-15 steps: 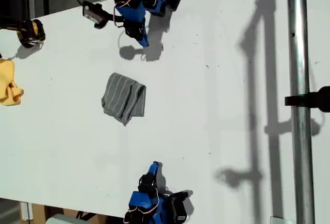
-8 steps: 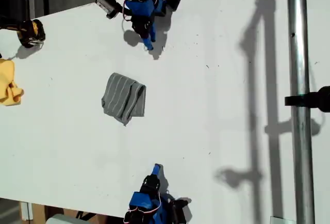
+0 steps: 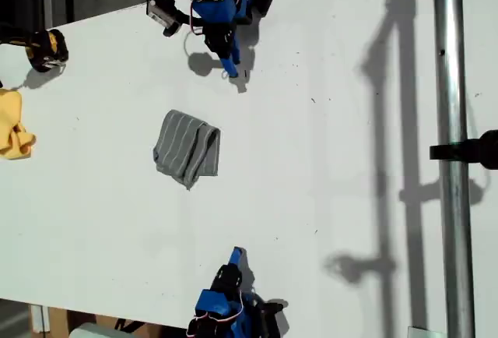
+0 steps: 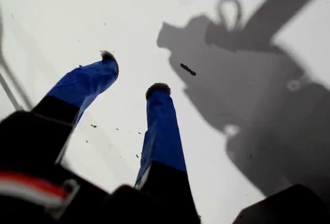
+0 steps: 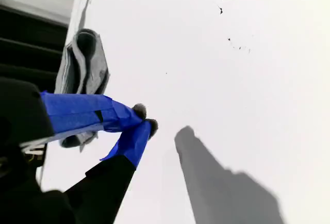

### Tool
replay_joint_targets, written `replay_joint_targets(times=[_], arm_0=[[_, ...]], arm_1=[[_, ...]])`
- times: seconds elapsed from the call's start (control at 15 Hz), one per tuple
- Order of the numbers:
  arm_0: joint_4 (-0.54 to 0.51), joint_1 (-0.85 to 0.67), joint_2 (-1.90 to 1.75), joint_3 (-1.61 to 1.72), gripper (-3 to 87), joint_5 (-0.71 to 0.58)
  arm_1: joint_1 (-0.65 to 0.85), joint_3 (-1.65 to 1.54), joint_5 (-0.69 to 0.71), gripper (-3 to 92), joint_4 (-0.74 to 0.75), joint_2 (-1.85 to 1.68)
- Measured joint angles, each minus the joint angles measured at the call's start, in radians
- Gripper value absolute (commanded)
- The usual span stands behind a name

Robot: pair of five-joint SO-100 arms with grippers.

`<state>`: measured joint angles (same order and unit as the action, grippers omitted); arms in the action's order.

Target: Grasp corners of a towel and fold twice.

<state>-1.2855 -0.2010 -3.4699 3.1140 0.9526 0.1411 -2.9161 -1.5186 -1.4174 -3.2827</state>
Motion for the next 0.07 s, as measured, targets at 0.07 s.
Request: replay_joint_targets(times=[0.07], arm_0=[[0.0, 0.0, 0.0, 0.0, -1.9, 0.0]], arm_1=[[0.0, 0.0, 0.0, 17.2, 0.0, 0.0]])
